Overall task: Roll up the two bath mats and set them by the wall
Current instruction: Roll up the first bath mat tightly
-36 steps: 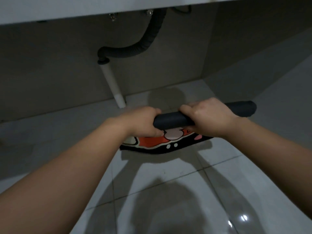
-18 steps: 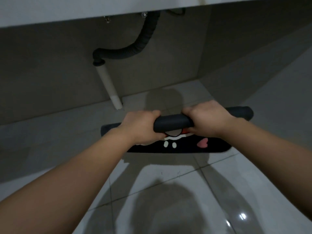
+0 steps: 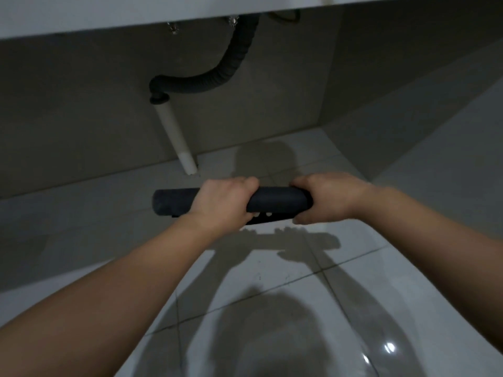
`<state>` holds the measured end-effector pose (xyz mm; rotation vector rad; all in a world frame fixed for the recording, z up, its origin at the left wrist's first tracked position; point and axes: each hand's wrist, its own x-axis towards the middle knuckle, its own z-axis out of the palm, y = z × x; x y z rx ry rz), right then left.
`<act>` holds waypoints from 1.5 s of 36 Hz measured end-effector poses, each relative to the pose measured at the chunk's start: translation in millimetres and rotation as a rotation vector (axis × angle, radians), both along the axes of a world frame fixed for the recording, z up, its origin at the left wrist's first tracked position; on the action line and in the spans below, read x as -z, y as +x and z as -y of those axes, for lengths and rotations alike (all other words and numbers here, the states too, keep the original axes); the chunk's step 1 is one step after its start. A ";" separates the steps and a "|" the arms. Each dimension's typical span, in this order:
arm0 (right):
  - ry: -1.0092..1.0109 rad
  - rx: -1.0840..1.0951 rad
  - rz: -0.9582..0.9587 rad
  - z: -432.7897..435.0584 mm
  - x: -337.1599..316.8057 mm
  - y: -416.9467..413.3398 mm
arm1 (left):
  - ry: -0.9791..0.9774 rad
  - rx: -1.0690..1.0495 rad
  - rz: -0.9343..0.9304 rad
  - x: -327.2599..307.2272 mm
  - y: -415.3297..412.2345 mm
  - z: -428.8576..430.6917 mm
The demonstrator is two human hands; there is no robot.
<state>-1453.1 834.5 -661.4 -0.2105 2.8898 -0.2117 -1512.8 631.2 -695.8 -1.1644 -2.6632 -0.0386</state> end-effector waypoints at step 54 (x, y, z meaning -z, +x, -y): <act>0.011 0.085 -0.526 -28.2 -93.9 31.1 | 0.778 -0.240 1.041 56.2 51.5 -71.3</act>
